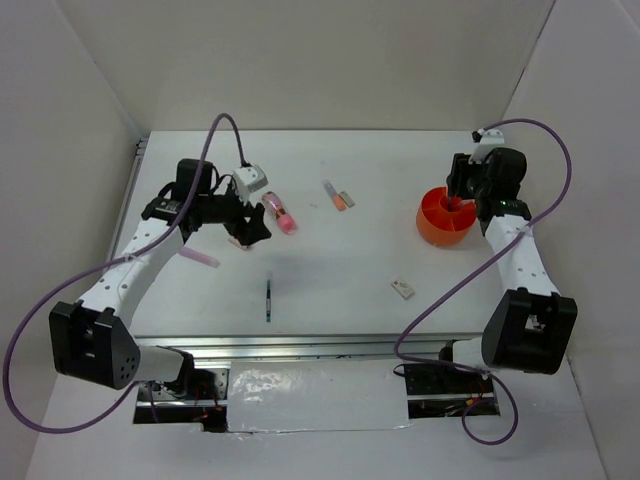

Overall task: Sort the stationery into containers
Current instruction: Place the pen in the storage box, then pick up the pen from the center of the board.

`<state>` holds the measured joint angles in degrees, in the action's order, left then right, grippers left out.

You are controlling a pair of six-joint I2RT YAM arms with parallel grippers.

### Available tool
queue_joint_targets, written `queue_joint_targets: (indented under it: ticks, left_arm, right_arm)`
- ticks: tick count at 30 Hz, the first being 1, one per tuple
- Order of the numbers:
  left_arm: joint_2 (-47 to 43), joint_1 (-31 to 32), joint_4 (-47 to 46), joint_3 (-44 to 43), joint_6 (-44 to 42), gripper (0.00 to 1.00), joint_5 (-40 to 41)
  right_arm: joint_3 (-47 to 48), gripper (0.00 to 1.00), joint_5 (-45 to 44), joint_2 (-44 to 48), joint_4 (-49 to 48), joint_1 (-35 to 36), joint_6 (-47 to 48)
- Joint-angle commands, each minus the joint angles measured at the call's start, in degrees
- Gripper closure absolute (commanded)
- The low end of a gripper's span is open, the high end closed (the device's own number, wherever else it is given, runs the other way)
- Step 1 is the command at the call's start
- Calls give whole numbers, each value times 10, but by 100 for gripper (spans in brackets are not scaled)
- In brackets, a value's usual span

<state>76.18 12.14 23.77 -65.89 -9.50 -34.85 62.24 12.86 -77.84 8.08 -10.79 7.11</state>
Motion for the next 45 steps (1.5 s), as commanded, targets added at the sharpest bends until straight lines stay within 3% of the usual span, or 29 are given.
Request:
queue_joint_targets:
  ticks: [1, 2, 4, 9, 12, 18, 20, 23, 26, 27, 29, 30, 33, 35, 37, 38, 39, 45]
  left_arm:
    - [23, 19, 152, -40, -342, 19, -78]
    - [31, 24, 190, -50, -398, 21, -73]
    - [83, 43, 309, -103, -556, 37, -52]
    - [156, 83, 435, -137, -731, 48, 26]
    - [159, 116, 431, -100, -835, 51, 86]
    - [122, 151, 363, 8, -928, 53, 133]
    - [119, 169, 314, 23, -884, 53, 127]
    - [138, 209, 291, 7, -696, 53, 93]
    - [130, 203, 274, 5, -594, 52, 23]
    - [109, 201, 252, 11, -501, 53, 17]
    - [81, 197, 201, 35, -431, 53, 3]
    - [68, 195, 177, 44, -339, 53, 5]
    - [24, 193, 139, 59, -186, 47, 3]
    - [17, 200, 106, 66, -47, 47, 65]
    - [25, 206, 102, 63, 22, 55, 126]
    - [33, 222, 97, 60, 113, 57, 180]
    - [44, 225, 122, 54, 128, 60, 228]
    - [146, 220, 167, 61, 266, 56, 274]
  right_arm:
    - [2, 43, -6, -2, -25, -6, 0]
    - [4, 42, -6, -2, -22, -5, -3]
    - [16, 41, -1, -3, -11, 0, -6]
    - [32, 39, -6, 8, 13, 26, -3]
    - [33, 39, 0, 23, 31, 39, -6]
    - [18, 39, 19, 64, 64, 73, -8]
    - [17, 39, 21, 75, 78, 83, -7]
    - [17, 39, 20, 89, 91, 99, -15]
    - [17, 39, 23, 103, 98, 104, -20]
    - [17, 39, 25, 105, 99, 104, -24]
    - [14, 39, 27, 113, 103, 121, -27]
    - [13, 39, 29, 114, 104, 122, -29]
    - [7, 39, 25, 120, 106, 126, -31]
    - [-1, 39, 21, 125, 102, 128, -32]
    - [-9, 39, 19, 130, 99, 128, -36]
    - [-11, 39, 18, 131, 99, 128, -37]
    - [-12, 39, 18, 130, 98, 128, -39]
    - [-14, 39, 14, 131, 98, 126, -43]
